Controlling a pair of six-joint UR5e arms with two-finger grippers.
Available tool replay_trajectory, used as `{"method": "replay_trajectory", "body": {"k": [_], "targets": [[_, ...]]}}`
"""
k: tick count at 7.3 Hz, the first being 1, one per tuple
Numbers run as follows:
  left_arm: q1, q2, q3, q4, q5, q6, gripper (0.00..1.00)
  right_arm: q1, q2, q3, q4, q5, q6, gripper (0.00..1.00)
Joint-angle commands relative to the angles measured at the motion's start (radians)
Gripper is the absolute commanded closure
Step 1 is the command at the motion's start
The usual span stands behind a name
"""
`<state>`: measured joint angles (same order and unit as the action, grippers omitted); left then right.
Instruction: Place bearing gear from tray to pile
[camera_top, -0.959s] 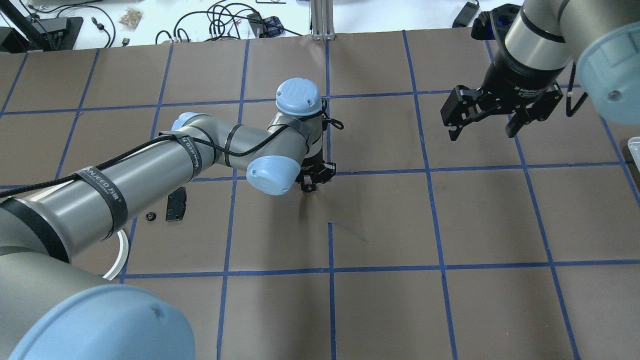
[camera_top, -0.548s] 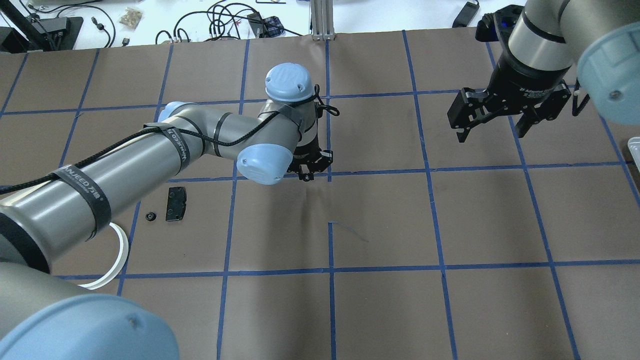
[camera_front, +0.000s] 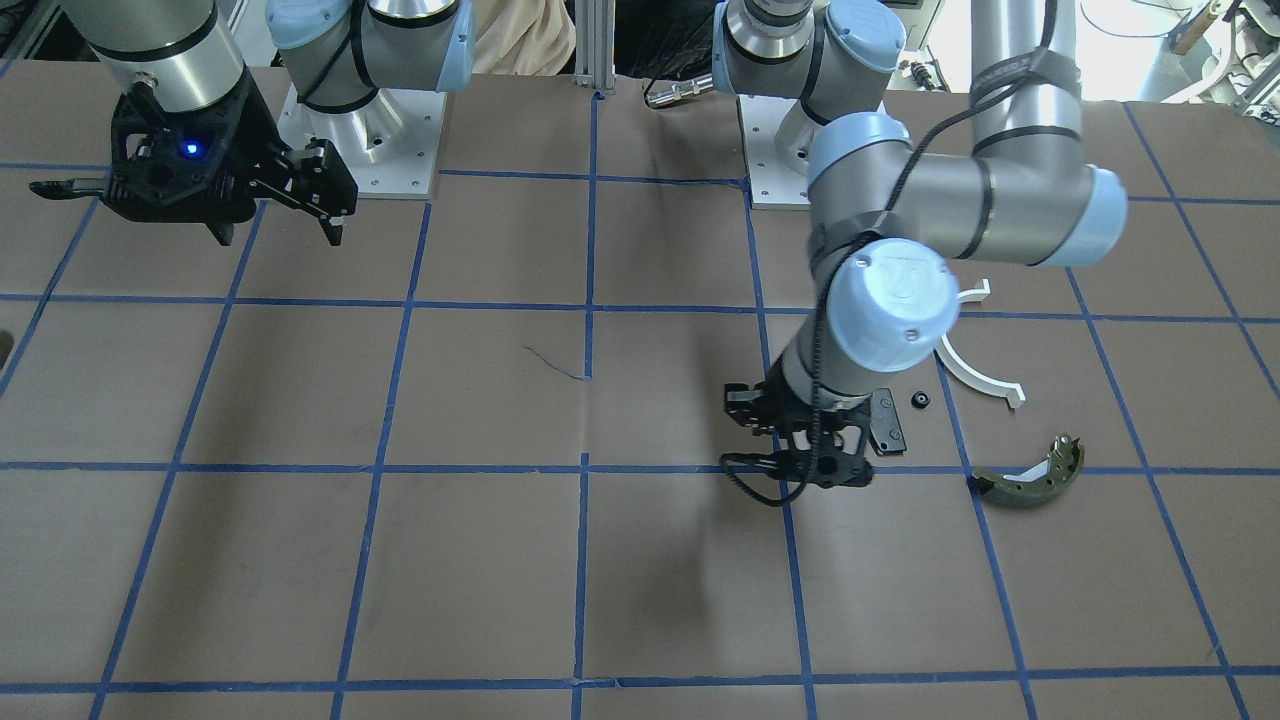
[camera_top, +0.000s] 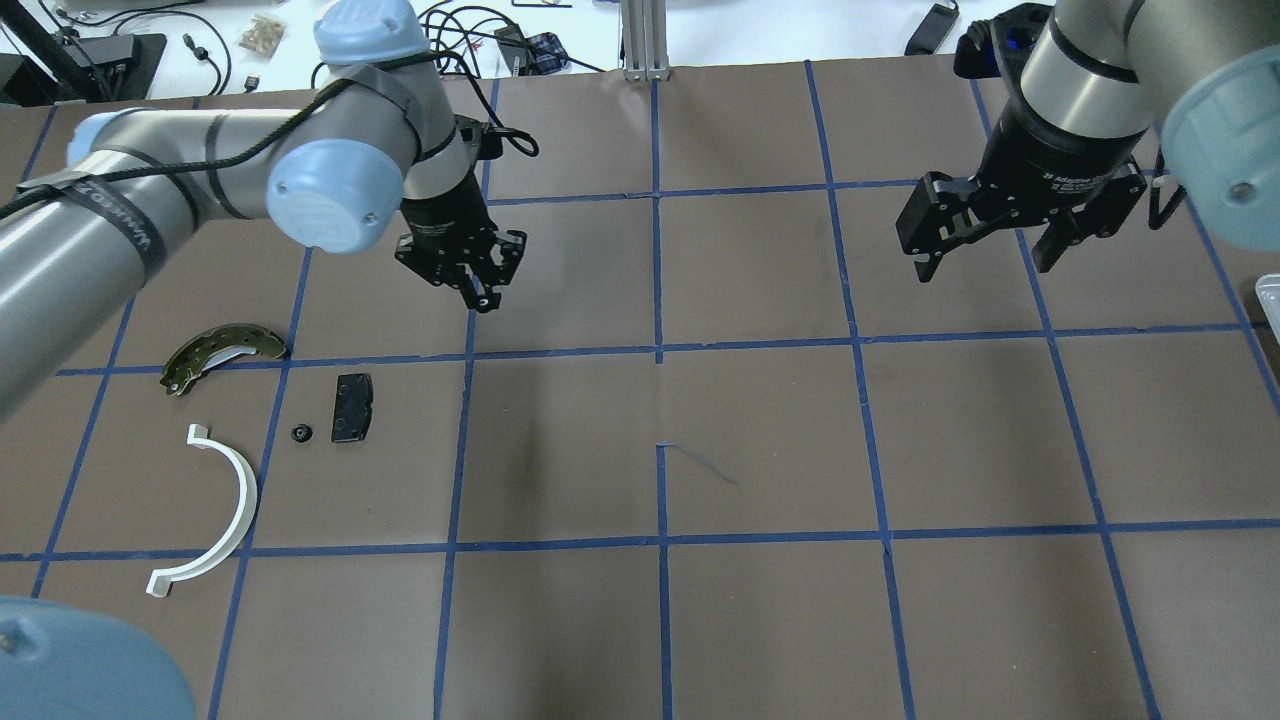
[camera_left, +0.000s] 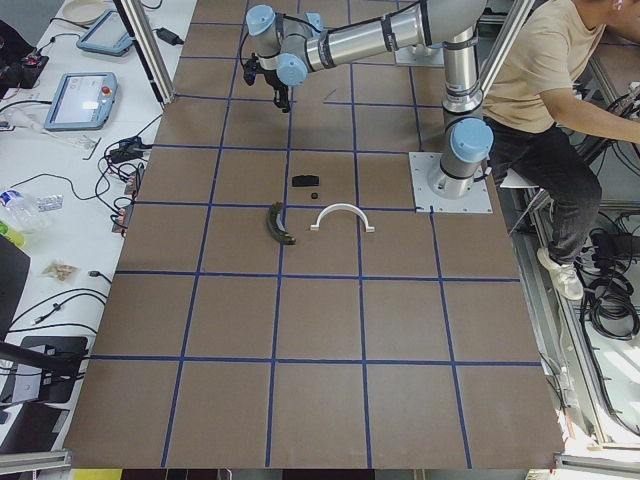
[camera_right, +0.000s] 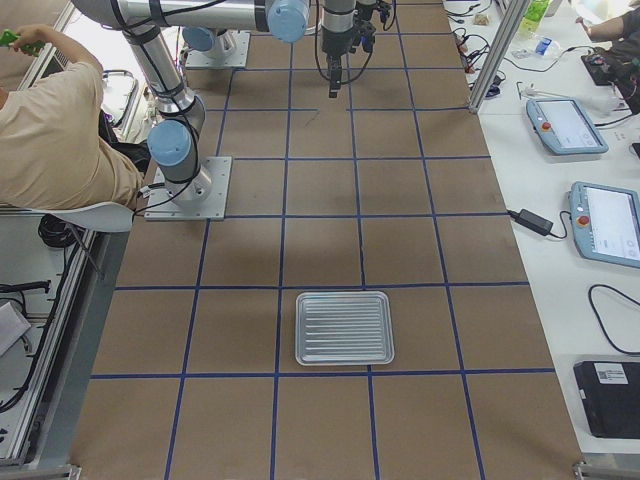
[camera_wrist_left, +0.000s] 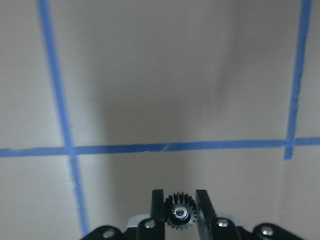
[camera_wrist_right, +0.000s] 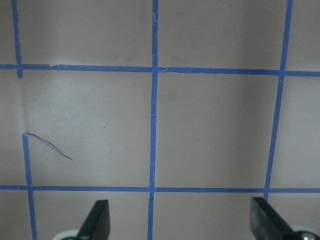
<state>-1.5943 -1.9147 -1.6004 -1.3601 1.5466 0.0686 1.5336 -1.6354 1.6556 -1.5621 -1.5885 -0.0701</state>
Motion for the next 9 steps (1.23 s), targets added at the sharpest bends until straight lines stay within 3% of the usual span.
{"method": "replay_trajectory", "body": {"k": [1, 4, 6, 7, 9], "targets": [[0.199, 0.051, -0.054, -0.036, 0.067, 0.273, 1.0, 0.0, -0.009, 0.003, 0.001, 0.008, -0.002, 0.0], [0.338, 0.164, -0.264, 0.032, 0.128, 0.445, 1.0, 0.003, -0.009, 0.001, 0.001, 0.024, -0.004, 0.0], [0.413, 0.2, -0.424, 0.2, 0.133, 0.461, 1.0, 0.002, -0.009, 0.001, 0.007, 0.042, -0.004, 0.0], [0.419, 0.192, -0.476, 0.296, 0.13, 0.461, 1.0, 0.002, -0.008, 0.001, 0.007, 0.051, -0.004, 0.0], [0.422, 0.177, -0.484, 0.323, 0.121, 0.456, 1.0, 0.002, -0.008, 0.003, 0.007, 0.047, -0.004, 0.0]]}}
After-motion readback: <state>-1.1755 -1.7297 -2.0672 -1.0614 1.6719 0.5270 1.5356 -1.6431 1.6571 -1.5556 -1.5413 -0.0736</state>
